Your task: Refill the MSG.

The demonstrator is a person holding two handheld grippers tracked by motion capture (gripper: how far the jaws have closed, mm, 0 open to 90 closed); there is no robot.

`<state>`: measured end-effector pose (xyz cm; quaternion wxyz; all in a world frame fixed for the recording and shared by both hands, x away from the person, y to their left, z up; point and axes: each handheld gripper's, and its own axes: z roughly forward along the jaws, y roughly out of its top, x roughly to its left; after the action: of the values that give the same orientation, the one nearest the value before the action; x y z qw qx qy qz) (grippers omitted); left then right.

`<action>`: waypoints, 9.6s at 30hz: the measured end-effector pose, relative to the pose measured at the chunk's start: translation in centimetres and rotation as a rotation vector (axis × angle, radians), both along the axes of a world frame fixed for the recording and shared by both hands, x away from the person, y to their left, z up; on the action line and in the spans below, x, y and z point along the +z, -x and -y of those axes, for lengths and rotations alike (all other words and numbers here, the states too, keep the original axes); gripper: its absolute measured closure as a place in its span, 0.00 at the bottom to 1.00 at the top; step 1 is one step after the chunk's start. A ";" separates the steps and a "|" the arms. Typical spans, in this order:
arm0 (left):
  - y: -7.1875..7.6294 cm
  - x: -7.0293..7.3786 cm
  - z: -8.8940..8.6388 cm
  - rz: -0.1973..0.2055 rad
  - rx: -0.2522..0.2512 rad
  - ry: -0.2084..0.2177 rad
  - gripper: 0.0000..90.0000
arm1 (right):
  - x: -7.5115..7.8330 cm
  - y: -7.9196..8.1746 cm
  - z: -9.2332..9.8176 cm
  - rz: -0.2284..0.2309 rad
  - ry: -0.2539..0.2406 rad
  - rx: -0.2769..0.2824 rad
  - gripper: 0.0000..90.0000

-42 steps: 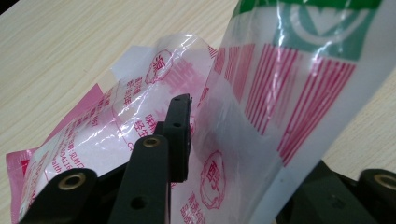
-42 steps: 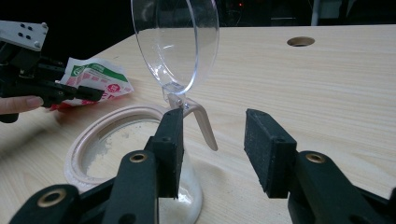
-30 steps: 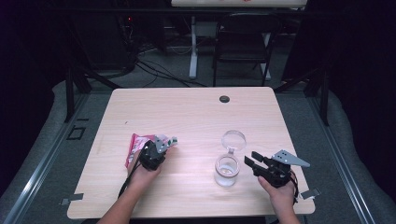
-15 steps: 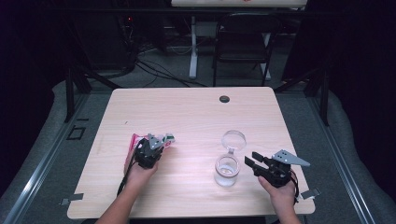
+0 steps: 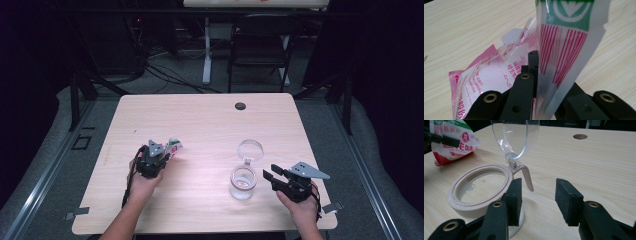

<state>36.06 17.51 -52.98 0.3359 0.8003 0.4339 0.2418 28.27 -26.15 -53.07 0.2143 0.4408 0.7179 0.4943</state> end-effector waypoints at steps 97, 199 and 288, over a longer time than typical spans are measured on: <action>5.4 5.6 5.6 0.039 -0.407 0.205 1.00 | 0.4 0.2 -0.5 0.043 0.024 0.031 0.62; 6.9 3.6 3.6 -0.006 -0.404 0.294 0.89 | 5.3 -2.9 -17.1 0.056 0.167 0.527 0.92; 6.4 -2.2 5.5 -0.136 -0.390 0.369 0.33 | 4.9 -0.2 -13.6 0.135 0.111 0.527 1.00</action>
<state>29.68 12.03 -55.21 0.4862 0.8084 0.3300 0.0350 28.45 -12.55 -48.20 0.1495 0.1928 0.8179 0.5212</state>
